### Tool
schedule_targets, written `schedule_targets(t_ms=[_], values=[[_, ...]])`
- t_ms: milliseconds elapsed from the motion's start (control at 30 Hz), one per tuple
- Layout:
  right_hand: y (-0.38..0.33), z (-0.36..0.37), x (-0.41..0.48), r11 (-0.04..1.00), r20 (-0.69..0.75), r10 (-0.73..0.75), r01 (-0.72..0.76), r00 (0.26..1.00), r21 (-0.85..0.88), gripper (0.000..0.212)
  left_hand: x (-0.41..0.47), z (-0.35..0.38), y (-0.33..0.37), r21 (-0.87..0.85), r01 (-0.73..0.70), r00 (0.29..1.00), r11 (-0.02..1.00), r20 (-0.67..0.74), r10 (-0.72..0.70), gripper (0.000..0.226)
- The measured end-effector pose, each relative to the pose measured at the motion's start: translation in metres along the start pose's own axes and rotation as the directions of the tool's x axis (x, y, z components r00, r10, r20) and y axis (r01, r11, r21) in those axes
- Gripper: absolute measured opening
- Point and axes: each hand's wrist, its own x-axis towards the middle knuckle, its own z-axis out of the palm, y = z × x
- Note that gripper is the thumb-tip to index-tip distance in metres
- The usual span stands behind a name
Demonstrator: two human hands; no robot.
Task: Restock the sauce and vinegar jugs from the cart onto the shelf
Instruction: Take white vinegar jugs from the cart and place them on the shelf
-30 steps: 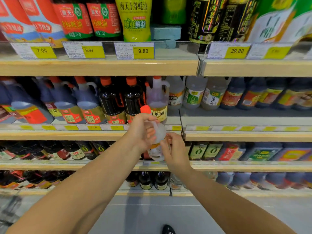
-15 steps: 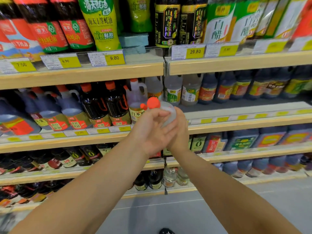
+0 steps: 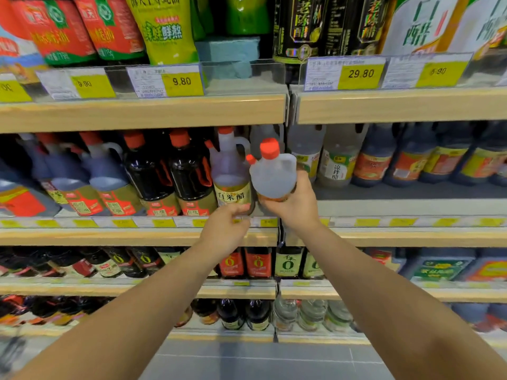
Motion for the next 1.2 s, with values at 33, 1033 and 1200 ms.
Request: schedule_targets(t_ms=[33, 1033, 1200], values=[[0.004, 0.003, 0.004, 1.000, 0.004, 0.024, -0.024, 1.000, -0.007, 0.068, 0.007, 0.003, -0.007, 0.084, -0.028, 1.000, 0.996, 0.012, 0.027, 0.042], [-0.033, 0.019, -0.090, 0.980, 0.096, 0.108, -0.090, 0.990, -0.175, 0.023, -0.046, -0.034, -0.031, 0.027, 0.157, 0.988, 0.987, 0.001, -0.157, 0.024], [-0.091, 0.069, -0.159, 0.992, 0.291, 0.090, -0.062, 0.953, -0.106, 0.027, -0.132, -0.088, -0.071, -0.167, 0.291, 0.948, 0.942, -0.084, -0.308, 0.022]])
